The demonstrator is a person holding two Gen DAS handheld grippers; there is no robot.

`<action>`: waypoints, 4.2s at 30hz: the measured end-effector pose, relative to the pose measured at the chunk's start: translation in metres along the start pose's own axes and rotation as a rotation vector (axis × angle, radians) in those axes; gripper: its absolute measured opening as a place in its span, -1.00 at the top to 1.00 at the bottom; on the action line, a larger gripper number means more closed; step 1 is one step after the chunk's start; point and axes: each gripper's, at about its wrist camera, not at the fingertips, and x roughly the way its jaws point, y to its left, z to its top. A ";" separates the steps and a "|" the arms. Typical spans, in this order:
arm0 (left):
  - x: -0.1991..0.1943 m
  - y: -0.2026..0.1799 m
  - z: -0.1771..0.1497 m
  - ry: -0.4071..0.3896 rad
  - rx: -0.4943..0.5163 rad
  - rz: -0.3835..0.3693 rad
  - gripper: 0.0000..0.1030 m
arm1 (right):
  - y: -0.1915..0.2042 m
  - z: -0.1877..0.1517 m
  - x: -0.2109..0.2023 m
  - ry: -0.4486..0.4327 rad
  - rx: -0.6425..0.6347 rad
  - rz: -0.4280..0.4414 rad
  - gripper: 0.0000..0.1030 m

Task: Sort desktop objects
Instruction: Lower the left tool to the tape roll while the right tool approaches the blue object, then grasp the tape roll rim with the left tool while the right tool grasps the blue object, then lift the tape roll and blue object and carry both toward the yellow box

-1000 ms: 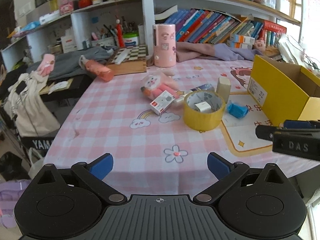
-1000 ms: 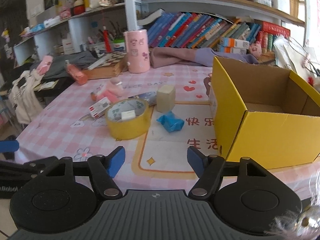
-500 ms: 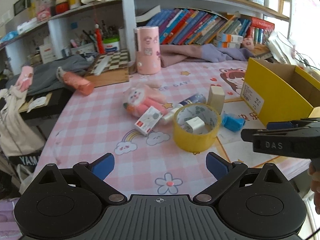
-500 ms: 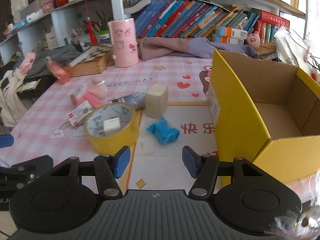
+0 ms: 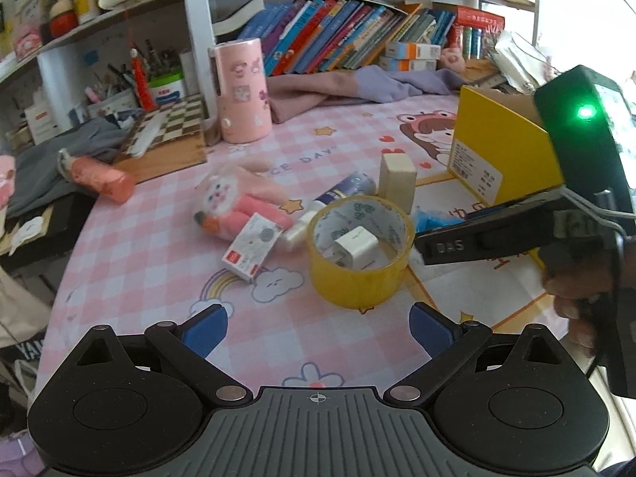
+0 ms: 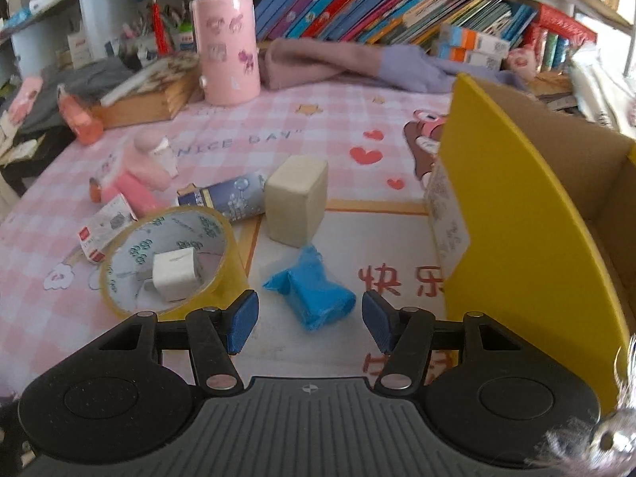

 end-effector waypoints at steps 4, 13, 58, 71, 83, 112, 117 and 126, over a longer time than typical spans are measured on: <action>0.009 0.000 0.004 -0.002 -0.002 -0.018 -0.94 | 0.000 0.004 0.011 0.022 -0.007 0.011 -0.09; 0.037 -0.007 0.018 -0.019 0.019 -0.040 -0.94 | 0.000 0.015 0.010 0.025 -0.029 0.029 0.23; -0.006 0.003 0.026 -0.121 -0.144 0.043 -0.70 | -0.002 0.021 -0.070 -0.101 -0.015 0.118 0.27; -0.044 -0.010 0.001 -0.116 -0.173 0.030 -0.70 | 0.002 -0.015 -0.107 -0.097 -0.062 0.179 0.28; -0.077 -0.034 -0.027 -0.115 -0.198 -0.001 -0.70 | -0.005 -0.059 -0.141 -0.082 -0.076 0.203 0.29; -0.125 -0.088 -0.062 -0.105 -0.092 -0.064 -0.70 | -0.033 -0.129 -0.195 -0.039 0.024 0.177 0.29; -0.128 -0.098 -0.063 -0.109 -0.084 -0.092 -0.70 | -0.035 -0.137 -0.202 -0.043 0.017 0.165 0.29; -0.131 -0.120 -0.061 -0.129 -0.037 -0.152 -0.70 | -0.051 -0.154 -0.220 -0.055 0.046 0.108 0.29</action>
